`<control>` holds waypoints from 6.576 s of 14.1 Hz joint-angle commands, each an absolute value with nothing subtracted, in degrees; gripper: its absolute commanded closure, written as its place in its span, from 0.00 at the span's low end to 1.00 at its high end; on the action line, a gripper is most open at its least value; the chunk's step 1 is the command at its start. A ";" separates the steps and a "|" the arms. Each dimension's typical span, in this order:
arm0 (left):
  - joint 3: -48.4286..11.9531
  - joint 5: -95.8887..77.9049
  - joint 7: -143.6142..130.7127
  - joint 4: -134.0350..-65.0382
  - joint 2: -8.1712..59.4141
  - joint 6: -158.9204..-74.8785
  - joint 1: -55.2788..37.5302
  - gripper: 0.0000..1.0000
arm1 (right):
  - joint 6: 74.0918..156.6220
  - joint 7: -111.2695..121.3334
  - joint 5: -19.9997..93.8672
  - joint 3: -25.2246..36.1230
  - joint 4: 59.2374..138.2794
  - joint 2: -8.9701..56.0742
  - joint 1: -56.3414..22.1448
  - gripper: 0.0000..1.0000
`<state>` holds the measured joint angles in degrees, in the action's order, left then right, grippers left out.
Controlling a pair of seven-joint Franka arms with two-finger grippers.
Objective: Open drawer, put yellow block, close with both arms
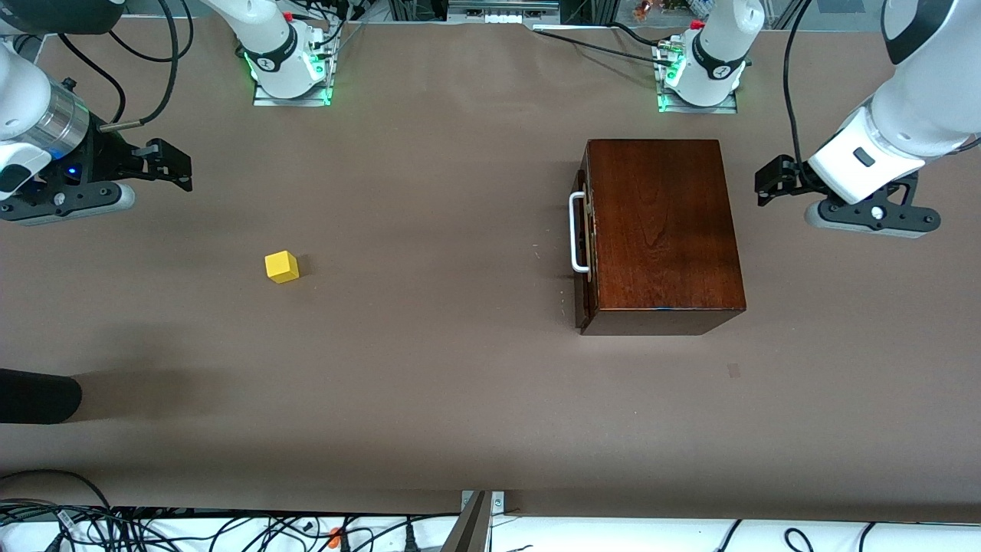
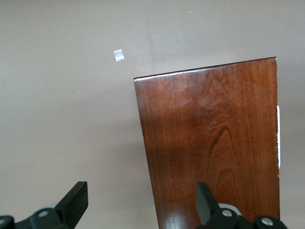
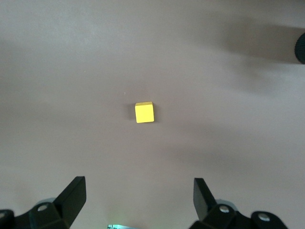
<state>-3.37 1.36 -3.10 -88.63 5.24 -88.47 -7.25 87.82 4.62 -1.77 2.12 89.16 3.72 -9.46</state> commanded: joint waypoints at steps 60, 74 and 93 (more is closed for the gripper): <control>-7.47 10.55 -49.31 -85.87 36.48 -117.69 -43.24 0.00 | 87.80 3.87 -0.53 2.29 87.71 4.22 -11.16 0.00; -7.38 7.75 -31.59 -74.73 25.06 -90.65 -35.62 0.00 | 96.81 15.20 1.66 2.81 93.13 14.32 -10.81 0.00; -4.67 1.85 -5.27 -88.27 0.30 -85.14 -1.75 0.00 | 144.76 17.49 6.06 2.99 126.91 22.06 -9.14 0.02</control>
<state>-5.92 3.28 -5.88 -76.14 9.24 -80.04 -1.37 143.97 16.15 4.67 3.30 124.45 24.27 -9.61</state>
